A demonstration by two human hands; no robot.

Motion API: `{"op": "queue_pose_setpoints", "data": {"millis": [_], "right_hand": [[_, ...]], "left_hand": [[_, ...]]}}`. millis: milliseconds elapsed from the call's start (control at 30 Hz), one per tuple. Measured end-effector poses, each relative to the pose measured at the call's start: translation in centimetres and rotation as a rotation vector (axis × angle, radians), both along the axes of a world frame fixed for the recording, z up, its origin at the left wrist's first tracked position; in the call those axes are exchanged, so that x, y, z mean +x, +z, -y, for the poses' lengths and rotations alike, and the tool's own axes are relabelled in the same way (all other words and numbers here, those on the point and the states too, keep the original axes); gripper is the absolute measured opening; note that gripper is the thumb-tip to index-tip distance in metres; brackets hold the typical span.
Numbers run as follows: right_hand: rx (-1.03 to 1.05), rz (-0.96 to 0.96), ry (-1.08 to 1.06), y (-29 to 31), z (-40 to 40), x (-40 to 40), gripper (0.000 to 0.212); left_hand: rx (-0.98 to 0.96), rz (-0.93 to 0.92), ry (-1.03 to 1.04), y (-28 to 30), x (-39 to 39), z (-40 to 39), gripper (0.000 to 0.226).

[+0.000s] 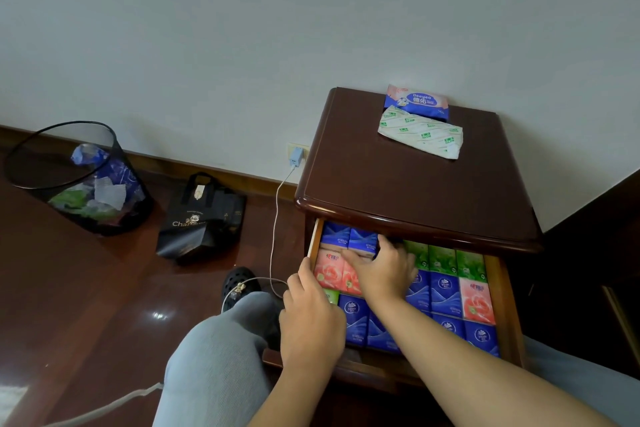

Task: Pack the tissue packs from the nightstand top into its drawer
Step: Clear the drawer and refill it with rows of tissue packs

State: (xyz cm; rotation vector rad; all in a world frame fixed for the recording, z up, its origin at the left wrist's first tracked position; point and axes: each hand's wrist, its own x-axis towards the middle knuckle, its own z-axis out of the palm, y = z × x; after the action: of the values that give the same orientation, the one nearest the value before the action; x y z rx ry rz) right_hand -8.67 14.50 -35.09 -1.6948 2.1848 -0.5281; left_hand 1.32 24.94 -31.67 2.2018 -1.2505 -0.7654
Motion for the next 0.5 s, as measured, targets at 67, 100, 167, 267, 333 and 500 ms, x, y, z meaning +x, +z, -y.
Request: {"op": "queue_pose_setpoints", "data": {"millis": [67,100,167,267,333,500], "right_hand": [[0.005,0.006,-0.021,-0.2,0.5,0.2,0.075],[0.005,0.002,-0.023,-0.4,0.6,0.2,0.074],[-0.005,0.000,-0.027,-0.7,0.5,0.2,0.075],[0.012,-0.019,-0.032,-0.1,0.3,0.4,0.082],[0.042,0.025,-0.072,0.6,-0.4,0.4,0.093],[-0.087,0.141,0.034,2.3,-3.9,-3.5,0.041]], "left_hand": [[0.000,0.004,0.002,-0.1,0.0,0.0,0.074],[-0.002,0.008,0.003,-0.2,0.0,0.0,0.074],[0.000,0.013,0.000,-0.3,0.0,0.0,0.074],[0.013,0.020,0.009,-0.4,-0.1,0.1,0.074],[-0.004,0.087,0.016,0.0,-0.3,-0.1,0.074],[-0.281,0.267,-0.050,1.8,-0.4,1.5,0.063]]}}
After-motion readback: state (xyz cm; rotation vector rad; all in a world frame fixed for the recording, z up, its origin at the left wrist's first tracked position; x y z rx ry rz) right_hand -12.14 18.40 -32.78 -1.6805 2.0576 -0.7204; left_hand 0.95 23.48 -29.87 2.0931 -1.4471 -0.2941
